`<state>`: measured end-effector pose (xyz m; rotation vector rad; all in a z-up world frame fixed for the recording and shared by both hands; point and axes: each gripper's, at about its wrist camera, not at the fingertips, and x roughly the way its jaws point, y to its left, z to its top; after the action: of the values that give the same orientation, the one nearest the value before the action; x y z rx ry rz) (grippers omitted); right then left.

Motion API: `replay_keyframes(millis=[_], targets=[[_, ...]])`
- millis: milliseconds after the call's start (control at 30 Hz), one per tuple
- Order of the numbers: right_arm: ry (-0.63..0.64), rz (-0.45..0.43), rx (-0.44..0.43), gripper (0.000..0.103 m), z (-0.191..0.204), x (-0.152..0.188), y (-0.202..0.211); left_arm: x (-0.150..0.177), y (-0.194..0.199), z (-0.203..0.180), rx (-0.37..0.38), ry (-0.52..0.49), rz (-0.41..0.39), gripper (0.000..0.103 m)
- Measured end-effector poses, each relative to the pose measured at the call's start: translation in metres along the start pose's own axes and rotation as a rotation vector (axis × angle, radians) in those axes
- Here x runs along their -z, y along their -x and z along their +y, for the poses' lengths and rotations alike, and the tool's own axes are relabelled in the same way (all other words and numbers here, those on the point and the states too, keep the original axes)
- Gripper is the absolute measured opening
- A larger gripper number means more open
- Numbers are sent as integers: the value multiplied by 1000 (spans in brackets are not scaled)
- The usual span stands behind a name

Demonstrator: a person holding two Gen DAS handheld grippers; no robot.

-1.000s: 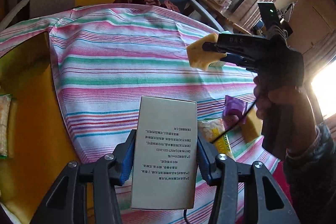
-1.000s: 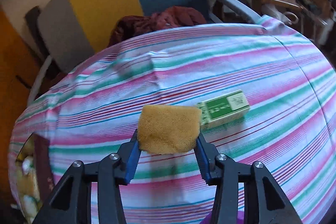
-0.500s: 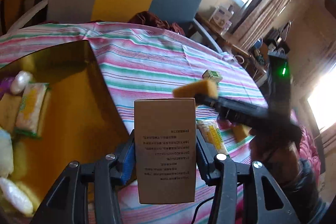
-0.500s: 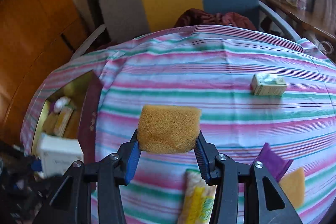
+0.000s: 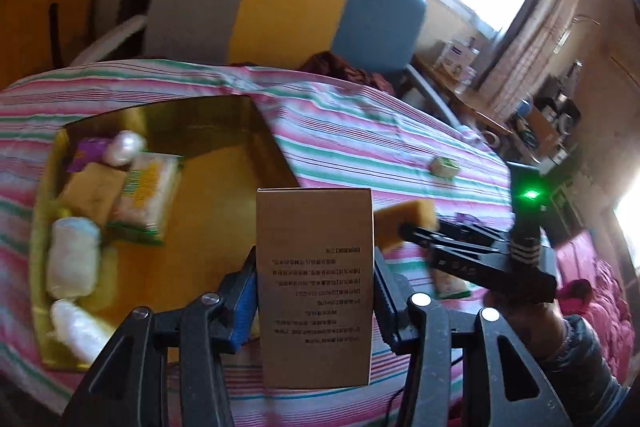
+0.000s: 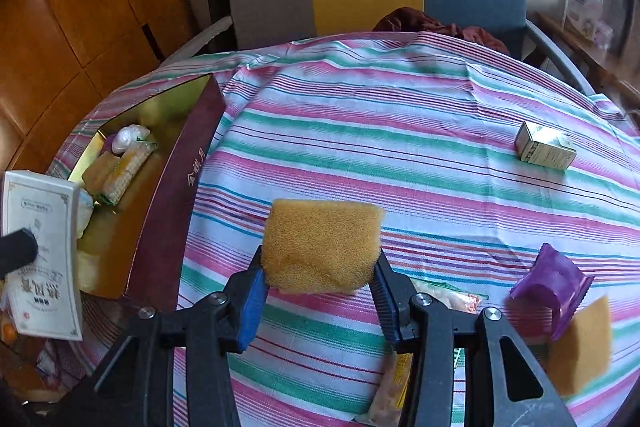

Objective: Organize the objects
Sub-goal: 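Release the white box into the tray with the left gripper while the right holds the sponge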

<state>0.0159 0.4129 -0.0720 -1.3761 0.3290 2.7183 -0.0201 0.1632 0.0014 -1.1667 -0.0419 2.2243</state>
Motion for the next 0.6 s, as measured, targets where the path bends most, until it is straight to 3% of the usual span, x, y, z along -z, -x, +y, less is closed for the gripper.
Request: replay_keyframes(millis=[167, 300, 600], targets=[[28, -8, 16, 48, 6, -1, 0, 3, 18, 15, -153, -28, -69, 50], [43, -9, 28, 48, 10, 0, 0, 3, 28, 28, -227, -34, -100, 50], [43, -14, 37, 48, 11, 0, -1, 0, 29, 40, -254, -23, -106, 50]])
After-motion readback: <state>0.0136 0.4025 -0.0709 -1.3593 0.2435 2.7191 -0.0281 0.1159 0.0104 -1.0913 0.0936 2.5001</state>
